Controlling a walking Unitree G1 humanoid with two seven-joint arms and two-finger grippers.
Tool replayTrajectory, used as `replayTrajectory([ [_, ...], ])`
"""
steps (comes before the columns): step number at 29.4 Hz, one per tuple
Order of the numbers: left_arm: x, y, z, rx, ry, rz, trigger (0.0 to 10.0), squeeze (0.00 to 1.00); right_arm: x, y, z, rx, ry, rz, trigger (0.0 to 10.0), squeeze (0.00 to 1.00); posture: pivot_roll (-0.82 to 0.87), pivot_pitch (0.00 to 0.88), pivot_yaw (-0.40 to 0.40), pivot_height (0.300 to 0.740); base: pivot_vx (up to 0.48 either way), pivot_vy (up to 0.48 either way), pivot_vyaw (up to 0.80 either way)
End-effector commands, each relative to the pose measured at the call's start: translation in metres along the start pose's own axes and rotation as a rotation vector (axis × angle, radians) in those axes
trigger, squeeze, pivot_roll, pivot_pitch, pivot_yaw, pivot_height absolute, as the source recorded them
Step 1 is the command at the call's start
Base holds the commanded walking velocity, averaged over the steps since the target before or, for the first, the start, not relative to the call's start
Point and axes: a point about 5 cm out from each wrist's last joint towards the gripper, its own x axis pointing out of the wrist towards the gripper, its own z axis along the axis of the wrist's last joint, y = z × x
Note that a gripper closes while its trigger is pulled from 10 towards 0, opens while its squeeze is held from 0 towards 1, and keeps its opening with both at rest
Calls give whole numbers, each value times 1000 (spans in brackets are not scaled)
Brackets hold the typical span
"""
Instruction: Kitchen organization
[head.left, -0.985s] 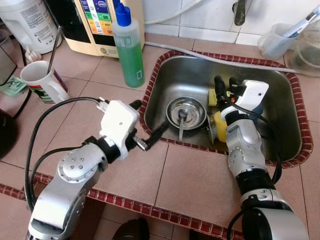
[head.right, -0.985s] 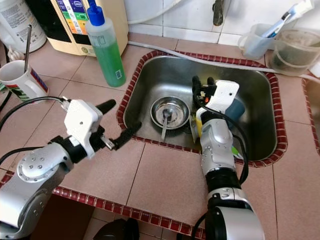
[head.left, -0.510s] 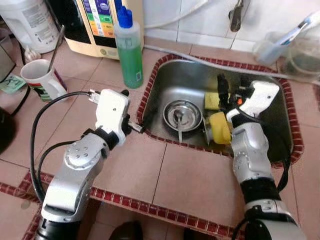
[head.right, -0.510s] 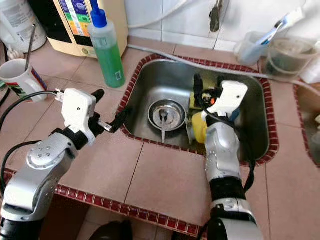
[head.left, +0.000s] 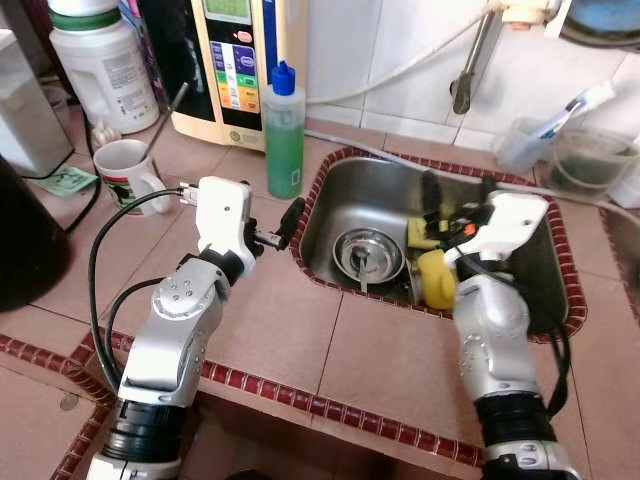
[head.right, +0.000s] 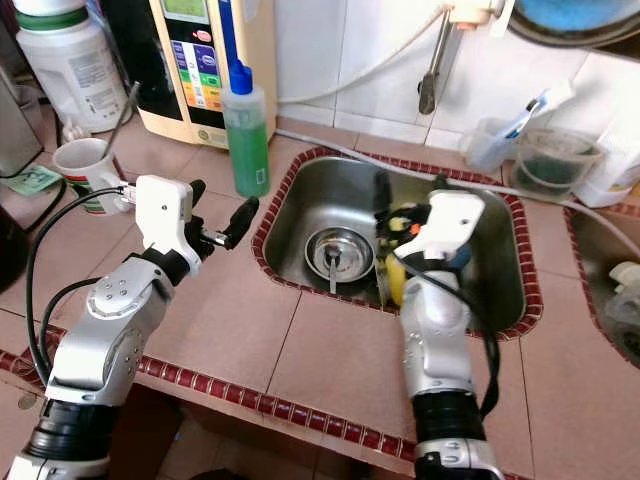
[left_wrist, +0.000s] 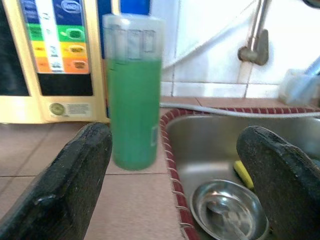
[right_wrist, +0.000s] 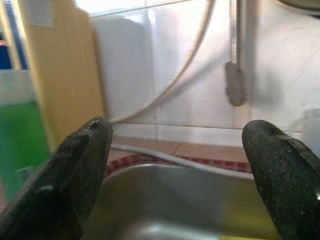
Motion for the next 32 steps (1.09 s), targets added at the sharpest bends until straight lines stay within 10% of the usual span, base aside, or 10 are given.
replayTrajectory([
  [1, 2, 3, -3, -19, -17, 16, 10000, 0, -5, 2, -1, -6, 7, 0, 10000, 1000, 32, 0, -26, 731, 0, 0, 0],
  [14, 3, 8, -20, -1, -19, 50, 10000, 0, -9, 14, -12, -78, 51, 47, 10000, 1000, 41, 0, -21, 731, 0, 0, 0],
  [15, 4, 8, -20, -7, -32, 53, 10000, 0, -8, 16, -12, -77, 51, 59, 10000, 604, 44, 0, -24, 731, 0, 0, 0],
  [16, 4, 8, -20, -7, -32, 53, 10000, 0, -8, 16, -12, -77, 51, 59, 10000, 604, 44, 0, -24, 731, 0, 0, 0],
  [17, 5, 9, -18, -8, -42, 53, 10000, 0, -7, 20, -12, -81, 47, 78, 10000, 0, 45, 0, -25, 731, 0, 0, 0],
  [32, 3, 7, -21, -44, -62, 54, 10000, 0, -4, 22, -13, -120, 51, 104, 10000, 0, 58, 0, -53, 731, 0, -300, 0],
])
